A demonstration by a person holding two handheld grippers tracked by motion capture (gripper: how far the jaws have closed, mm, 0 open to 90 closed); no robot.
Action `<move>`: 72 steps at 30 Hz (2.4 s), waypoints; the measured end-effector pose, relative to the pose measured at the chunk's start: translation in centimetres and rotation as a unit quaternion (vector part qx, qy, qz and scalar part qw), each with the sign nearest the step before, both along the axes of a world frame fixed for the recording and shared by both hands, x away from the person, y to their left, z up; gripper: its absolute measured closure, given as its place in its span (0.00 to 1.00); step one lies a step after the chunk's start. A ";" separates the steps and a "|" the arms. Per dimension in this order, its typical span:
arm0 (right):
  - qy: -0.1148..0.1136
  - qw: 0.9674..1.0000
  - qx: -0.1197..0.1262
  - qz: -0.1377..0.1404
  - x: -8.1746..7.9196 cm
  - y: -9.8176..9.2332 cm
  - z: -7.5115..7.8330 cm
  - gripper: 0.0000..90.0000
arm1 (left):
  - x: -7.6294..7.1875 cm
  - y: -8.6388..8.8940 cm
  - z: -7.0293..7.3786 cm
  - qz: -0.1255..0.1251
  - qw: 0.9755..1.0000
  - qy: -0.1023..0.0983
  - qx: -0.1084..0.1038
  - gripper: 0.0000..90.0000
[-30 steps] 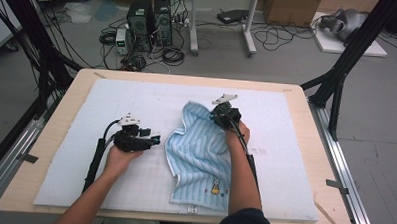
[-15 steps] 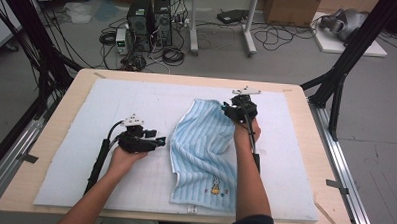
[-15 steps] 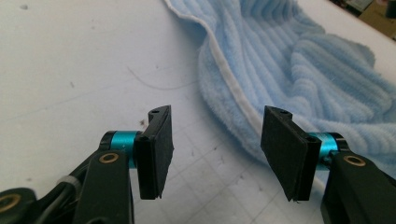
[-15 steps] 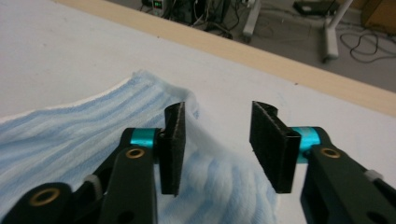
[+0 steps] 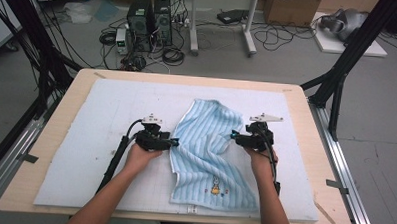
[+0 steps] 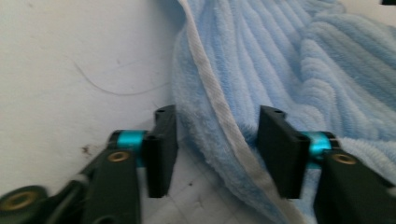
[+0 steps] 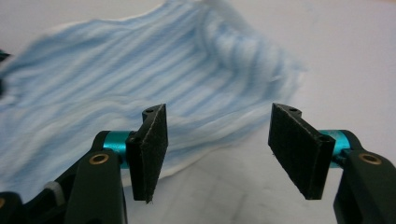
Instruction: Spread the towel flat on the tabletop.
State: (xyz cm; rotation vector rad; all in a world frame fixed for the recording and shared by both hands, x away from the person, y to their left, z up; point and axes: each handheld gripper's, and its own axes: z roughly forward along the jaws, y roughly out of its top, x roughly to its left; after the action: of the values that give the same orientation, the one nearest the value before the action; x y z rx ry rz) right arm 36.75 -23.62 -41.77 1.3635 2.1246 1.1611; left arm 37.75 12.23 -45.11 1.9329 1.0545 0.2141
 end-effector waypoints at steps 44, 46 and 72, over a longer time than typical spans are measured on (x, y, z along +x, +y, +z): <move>-0.061 0.992 -0.108 -0.017 7.0 6.9 0.7 0.69 | 1.9 6.7 0.5 0.071 0.997 -0.035 0.000 0.49; -0.063 0.993 -0.101 -0.012 5.9 6.4 1.1 0.66 | 1.2 6.7 0.6 0.065 0.997 -0.039 -0.005 0.48; -0.056 0.995 -0.087 0.017 -9.5 2.2 -0.6 0.48 | -12.1 4.1 0.1 0.012 1.000 -0.007 -0.021 0.48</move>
State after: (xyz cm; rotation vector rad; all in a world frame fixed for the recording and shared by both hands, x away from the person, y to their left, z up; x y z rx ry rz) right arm 27.26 -21.44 -42.41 1.1634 2.1205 1.0141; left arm 25.63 16.33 -44.98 1.8794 1.0654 0.2172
